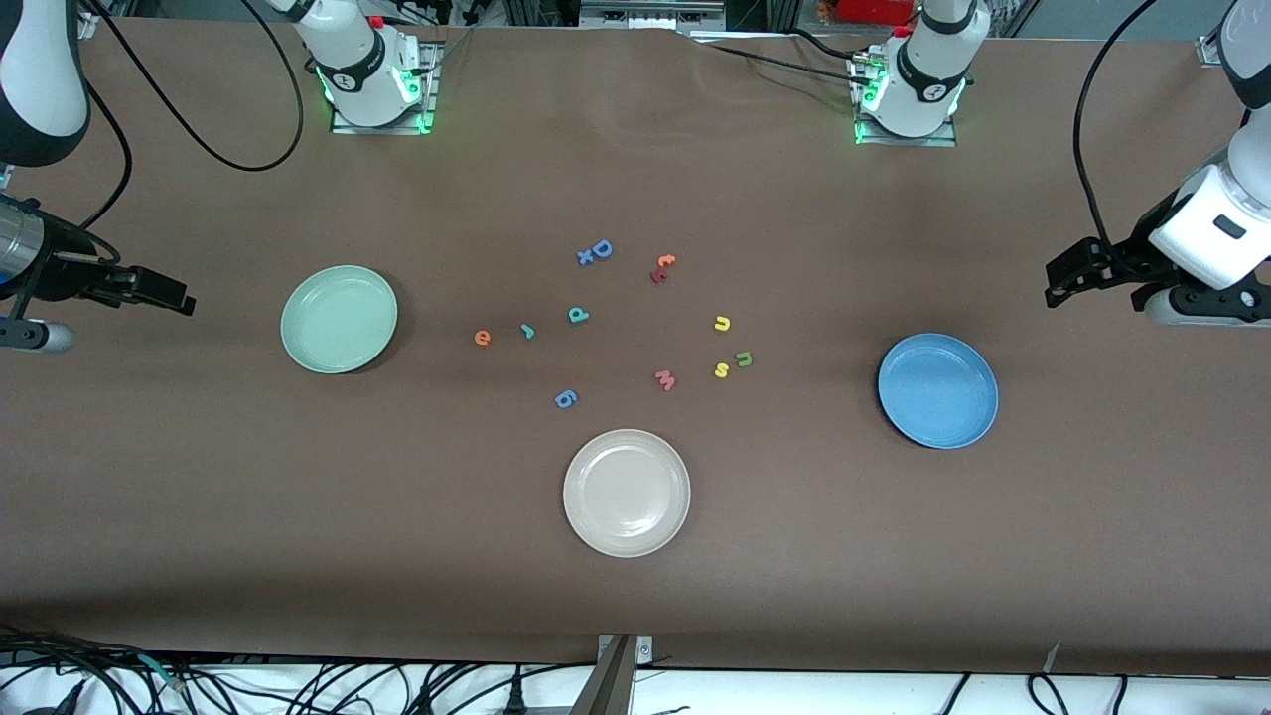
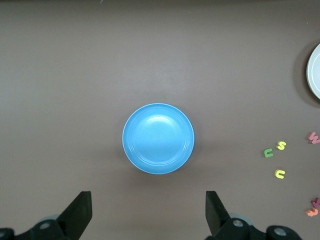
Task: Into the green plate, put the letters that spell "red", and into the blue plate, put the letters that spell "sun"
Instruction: 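Move the right gripper and the left gripper toward the scattered letters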
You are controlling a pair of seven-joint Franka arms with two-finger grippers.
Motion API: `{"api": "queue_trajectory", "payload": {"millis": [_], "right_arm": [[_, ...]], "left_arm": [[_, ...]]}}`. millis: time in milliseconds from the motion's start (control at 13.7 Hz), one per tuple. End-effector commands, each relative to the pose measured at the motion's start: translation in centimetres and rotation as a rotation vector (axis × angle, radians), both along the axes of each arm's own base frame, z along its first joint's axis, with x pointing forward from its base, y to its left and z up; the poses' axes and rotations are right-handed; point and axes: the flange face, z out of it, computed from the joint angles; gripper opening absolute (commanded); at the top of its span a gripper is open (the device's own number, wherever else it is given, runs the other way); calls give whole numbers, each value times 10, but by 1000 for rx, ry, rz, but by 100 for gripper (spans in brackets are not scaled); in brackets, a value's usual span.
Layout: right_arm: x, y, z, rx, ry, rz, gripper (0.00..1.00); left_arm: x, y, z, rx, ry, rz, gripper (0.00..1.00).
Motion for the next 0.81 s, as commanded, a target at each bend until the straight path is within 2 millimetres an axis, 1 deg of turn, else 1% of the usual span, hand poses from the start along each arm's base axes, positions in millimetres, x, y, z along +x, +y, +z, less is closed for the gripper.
{"api": "queue_trajectory", "payload": {"millis": [0, 146, 293, 439, 513, 586, 659, 732], "right_arm": [[-4, 12, 1, -15, 9, -35, 100], [-5, 39, -2, -15, 31, -63, 99], [-5, 65, -7, -18, 39, -89, 99], [-1, 91, -18, -21, 44, -108, 99], [0, 109, -26, -27, 52, -129, 99], [1, 127, -36, -35, 64, -155, 99], [3, 144, -45, -39, 65, -165, 99], [4, 164, -54, -43, 65, -172, 99]], "left_arm": [[5, -3, -1, -22, 16, -18, 100], [5, -12, -2, -22, 18, -33, 100], [8, -15, -8, -21, 27, -38, 100], [9, -23, -12, -21, 33, -45, 100], [10, -29, -16, -22, 40, -54, 100], [12, -40, -24, -41, 53, -62, 100], [15, -46, -30, -72, 62, -59, 100], [20, -51, -45, -96, 84, -59, 100]]}}
